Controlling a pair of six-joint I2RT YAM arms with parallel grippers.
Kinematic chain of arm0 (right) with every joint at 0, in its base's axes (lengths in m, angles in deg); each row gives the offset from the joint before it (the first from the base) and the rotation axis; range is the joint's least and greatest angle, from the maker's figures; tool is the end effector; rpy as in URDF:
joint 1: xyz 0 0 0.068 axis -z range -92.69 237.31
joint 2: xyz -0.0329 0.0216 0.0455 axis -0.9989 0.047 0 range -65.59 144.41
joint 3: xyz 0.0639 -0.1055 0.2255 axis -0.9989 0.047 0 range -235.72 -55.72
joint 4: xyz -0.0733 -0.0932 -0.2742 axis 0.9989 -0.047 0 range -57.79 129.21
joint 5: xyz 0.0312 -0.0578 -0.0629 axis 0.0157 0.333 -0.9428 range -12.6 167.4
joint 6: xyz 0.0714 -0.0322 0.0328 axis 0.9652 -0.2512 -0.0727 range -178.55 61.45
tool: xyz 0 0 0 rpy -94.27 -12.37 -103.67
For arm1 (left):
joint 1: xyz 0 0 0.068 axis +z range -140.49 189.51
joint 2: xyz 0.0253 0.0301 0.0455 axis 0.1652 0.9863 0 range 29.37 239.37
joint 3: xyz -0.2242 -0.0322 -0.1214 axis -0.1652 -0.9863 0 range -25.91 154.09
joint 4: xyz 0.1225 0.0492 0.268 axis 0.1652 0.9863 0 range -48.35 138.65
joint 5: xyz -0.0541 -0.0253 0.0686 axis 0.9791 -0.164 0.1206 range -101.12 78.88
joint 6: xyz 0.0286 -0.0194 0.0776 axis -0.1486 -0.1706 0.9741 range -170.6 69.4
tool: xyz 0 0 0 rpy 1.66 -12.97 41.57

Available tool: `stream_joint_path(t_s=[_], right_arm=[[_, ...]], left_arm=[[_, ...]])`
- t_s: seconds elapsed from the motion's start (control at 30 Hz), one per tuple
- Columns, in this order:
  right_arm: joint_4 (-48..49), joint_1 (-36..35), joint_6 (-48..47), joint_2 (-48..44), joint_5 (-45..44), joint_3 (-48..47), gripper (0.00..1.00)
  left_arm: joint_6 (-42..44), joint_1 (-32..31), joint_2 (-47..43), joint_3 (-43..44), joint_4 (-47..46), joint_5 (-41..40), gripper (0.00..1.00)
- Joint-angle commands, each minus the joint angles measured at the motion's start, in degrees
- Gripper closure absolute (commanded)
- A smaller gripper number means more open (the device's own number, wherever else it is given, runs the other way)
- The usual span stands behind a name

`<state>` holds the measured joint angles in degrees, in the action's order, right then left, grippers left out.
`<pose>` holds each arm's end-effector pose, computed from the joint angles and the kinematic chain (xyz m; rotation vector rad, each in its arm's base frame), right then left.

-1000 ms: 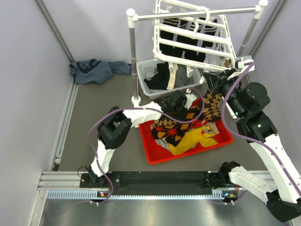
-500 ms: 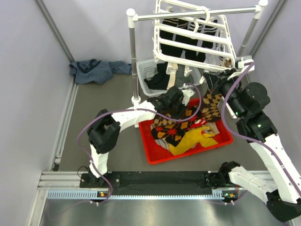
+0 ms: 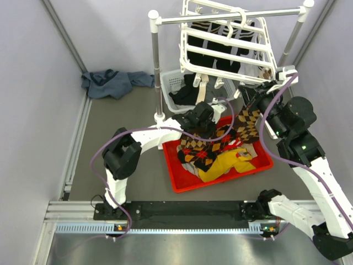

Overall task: Clip the socks to the hanger
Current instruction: Pick up the sock from the bin, then clamp the sock onto the hanger.

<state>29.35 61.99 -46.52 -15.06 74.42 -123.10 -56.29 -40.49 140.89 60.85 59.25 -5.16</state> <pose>0.2411 0.1097 0.4626 -0.1267 1.4625 0.4948 0.3179 -0.3910 0.1793 0.9497 2.1878 -0.6013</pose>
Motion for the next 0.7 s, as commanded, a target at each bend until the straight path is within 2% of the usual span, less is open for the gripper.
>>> stream_joint_path(t_s=[0.0, 0.27, 0.43, 0.67], right_arm=[[0.6, 0.2, -0.4, -0.7, -1.0, 0.2, 0.96], [0.9, 0.2, -0.1, -1.0, -1.0, 0.4, 0.96], [1.5, 0.1, 0.4, -1.1, -0.7, 0.8, 0.96], [2.7, 0.1, 1.1, -1.7, 0.4, 1.5, 0.96]], left_arm=[[-1.1, 0.2, -5.0, -2.7, -3.6, -0.9, 1.0], [-3.9, 0.2, -19.1, -11.5, -13.5, -1.9, 1.0], [-5.4, 0.2, -26.0, -13.3, -19.2, -2.4, 1.0], [-8.8, 0.2, -30.0, -13.5, -27.2, -2.1, 1.0]])
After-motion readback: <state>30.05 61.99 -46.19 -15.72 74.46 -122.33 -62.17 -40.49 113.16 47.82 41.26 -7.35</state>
